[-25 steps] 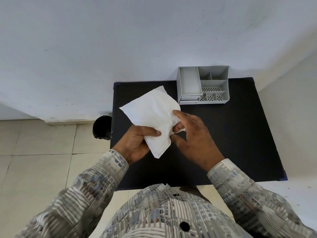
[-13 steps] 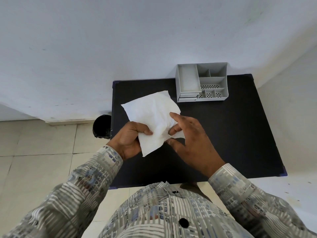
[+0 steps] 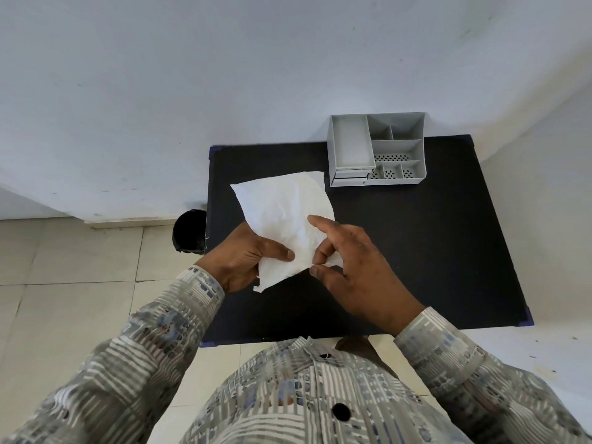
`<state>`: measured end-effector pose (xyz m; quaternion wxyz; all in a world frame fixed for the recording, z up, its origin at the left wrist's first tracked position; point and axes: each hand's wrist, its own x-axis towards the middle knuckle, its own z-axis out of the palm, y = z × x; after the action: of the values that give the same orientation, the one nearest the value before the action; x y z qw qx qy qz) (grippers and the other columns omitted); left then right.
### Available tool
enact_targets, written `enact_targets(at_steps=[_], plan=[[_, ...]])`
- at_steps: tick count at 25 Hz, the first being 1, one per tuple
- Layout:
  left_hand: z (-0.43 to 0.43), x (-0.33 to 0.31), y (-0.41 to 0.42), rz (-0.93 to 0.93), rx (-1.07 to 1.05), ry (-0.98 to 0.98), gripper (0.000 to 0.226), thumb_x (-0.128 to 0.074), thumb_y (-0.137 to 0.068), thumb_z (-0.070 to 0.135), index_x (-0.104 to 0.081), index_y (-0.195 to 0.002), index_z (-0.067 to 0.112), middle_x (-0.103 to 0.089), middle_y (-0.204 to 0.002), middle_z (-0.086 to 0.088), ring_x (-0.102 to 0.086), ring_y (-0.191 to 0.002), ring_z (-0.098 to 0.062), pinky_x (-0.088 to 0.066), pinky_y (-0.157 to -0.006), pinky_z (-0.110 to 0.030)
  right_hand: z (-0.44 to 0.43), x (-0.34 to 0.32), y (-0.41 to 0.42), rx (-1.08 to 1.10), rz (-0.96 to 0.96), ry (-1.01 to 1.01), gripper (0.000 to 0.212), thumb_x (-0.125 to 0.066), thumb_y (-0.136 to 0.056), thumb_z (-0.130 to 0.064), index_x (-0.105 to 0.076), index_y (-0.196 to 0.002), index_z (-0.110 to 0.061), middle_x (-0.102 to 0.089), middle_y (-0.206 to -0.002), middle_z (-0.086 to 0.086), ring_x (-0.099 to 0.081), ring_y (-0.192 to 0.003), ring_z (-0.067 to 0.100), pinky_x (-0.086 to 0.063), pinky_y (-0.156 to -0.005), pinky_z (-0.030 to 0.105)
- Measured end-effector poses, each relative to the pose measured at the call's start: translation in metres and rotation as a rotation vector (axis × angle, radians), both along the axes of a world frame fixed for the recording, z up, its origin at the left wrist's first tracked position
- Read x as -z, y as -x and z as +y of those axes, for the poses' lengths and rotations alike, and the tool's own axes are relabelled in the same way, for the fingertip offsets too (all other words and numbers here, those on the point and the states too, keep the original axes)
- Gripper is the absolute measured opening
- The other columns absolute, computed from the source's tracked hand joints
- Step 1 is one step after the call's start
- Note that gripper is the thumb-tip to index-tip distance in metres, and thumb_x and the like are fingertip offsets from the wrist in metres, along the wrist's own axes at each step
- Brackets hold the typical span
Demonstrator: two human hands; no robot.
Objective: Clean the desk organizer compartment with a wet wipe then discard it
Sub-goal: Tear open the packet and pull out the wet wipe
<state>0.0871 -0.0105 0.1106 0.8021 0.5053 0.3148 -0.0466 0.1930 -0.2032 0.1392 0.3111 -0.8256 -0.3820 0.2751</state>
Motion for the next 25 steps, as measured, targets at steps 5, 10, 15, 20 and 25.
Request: enact_targets(at_steps=[5, 10, 15, 20, 25], plan=[[-0.008, 0.003, -0.006, 0.001, -0.015, -0.048, 0.064, -0.069, -0.078, -0.027, -0.067, -0.123, 0.019, -0.082, -0.102, -0.002, -0.080, -0.096, -0.024, -0.067, -0.074, -0.039, -0.004, -0.005, 0.001, -0.049, -0.011, -0.012, 0.069, -0.069, -0.097, -0.020, -0.038, -0.154, -0.042, -0.060, -0.094, -0.028, -0.035, -0.128, -0.003, -0.020, -0.098, 0.003], [-0.017, 0.009, -0.014, 0.042, -0.049, -0.074, 0.066, -0.072, -0.078, -0.024, -0.064, -0.130, 0.015, -0.077, -0.116, -0.011, -0.074, -0.110, -0.034, -0.068, -0.083, -0.047, -0.007, -0.003, 0.001, -0.058, -0.002, -0.004, 0.061, -0.068, -0.098, -0.016, -0.044, -0.150, -0.039, -0.063, -0.101, -0.022, -0.037, -0.130, -0.002, -0.021, -0.096, -0.001], [-0.018, 0.015, -0.011, 0.023, -0.092, 0.007, 0.073, -0.076, -0.079, -0.020, -0.059, -0.142, 0.013, -0.073, -0.130, -0.018, -0.071, -0.120, -0.041, -0.065, -0.089, -0.055, -0.015, 0.003, -0.006, 0.035, 0.107, 0.031, 0.057, -0.066, -0.099, -0.020, -0.044, -0.147, -0.043, -0.057, -0.104, -0.023, -0.051, -0.119, 0.002, -0.035, -0.102, 0.017], [-0.025, 0.017, -0.008, 0.045, -0.034, -0.054, 0.084, -0.080, -0.074, -0.020, -0.054, -0.145, 0.018, -0.068, -0.136, -0.015, -0.065, -0.128, -0.037, -0.061, -0.099, -0.057, -0.014, 0.013, -0.014, 0.116, 0.102, 0.067, 0.063, -0.065, -0.098, -0.030, -0.037, -0.153, -0.042, -0.060, -0.109, -0.020, -0.046, -0.126, 0.006, -0.037, -0.110, 0.031], [-0.030, 0.028, -0.010, 0.076, -0.034, -0.176, 0.086, -0.090, -0.062, -0.003, -0.060, -0.139, 0.020, -0.071, -0.134, -0.012, -0.066, -0.128, -0.036, -0.057, -0.103, -0.064, -0.008, 0.021, -0.015, 0.168, 0.166, 0.062, 0.070, -0.078, -0.091, -0.030, -0.042, -0.150, -0.036, -0.069, -0.096, -0.014, -0.050, -0.123, 0.009, -0.034, -0.097, 0.024]])
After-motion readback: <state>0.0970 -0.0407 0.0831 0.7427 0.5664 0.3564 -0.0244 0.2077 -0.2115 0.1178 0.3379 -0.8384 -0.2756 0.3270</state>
